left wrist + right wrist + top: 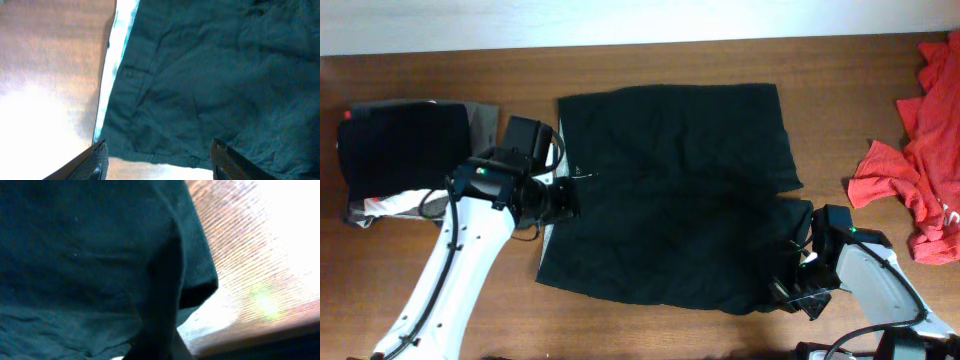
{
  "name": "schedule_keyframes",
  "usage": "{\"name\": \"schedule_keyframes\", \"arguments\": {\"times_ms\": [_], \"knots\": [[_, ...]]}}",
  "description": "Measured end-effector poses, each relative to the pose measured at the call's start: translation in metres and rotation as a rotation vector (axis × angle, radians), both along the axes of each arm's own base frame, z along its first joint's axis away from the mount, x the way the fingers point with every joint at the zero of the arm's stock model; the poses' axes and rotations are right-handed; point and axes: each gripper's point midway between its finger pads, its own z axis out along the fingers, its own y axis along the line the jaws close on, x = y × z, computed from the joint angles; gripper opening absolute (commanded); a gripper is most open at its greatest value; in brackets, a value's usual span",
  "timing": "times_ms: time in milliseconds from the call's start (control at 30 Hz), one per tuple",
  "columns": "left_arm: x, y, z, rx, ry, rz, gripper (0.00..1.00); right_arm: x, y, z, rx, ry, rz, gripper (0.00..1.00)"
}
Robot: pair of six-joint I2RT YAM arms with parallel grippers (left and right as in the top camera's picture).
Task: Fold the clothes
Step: 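Move both grippers to the shorts' bottom corners and grasp them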
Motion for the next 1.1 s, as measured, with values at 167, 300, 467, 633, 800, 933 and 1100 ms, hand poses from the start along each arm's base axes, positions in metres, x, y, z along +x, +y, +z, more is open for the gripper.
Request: {"name": "schedule_keyframes", "arguments": {"times_ms": [167,300,467,633,800,933,1100], "knots": [[-0.023,0.006,-0.028,0.001,0.112,0.127,0.65,0.0,0.0,0.0,0.002,0.0,0.0,0.04],[-0.044,0.011,-0.054,0.013,0.2,0.219,0.7,0.0,0.0,0.0,0.002,-0.001,0.004,0.04],[-0.072,0.018,-0.081,0.033,0.305,0.366,0.69,0.0,0.0,0.0,0.002,-0.002,0.006,0.04],[-0.093,0.024,-0.102,0.051,0.369,0.486,0.69,0.0,0.0,0.0,0.002,-0.002,0.006,0.04],[-0.09,0.023,-0.112,0.034,0.349,0.531,0.59,0.0,0.0,0.0,0.002,-0.002,0.006,0.04],[-0.086,0.022,-0.118,0.019,0.326,0.544,0.57,0.0,0.0,0.0,0.002,-0.004,0.005,0.04],[-0.096,0.024,-0.127,0.031,0.35,0.569,0.66,0.001,0.0,0.0,0.002,-0.005,0.006,0.04]]}}
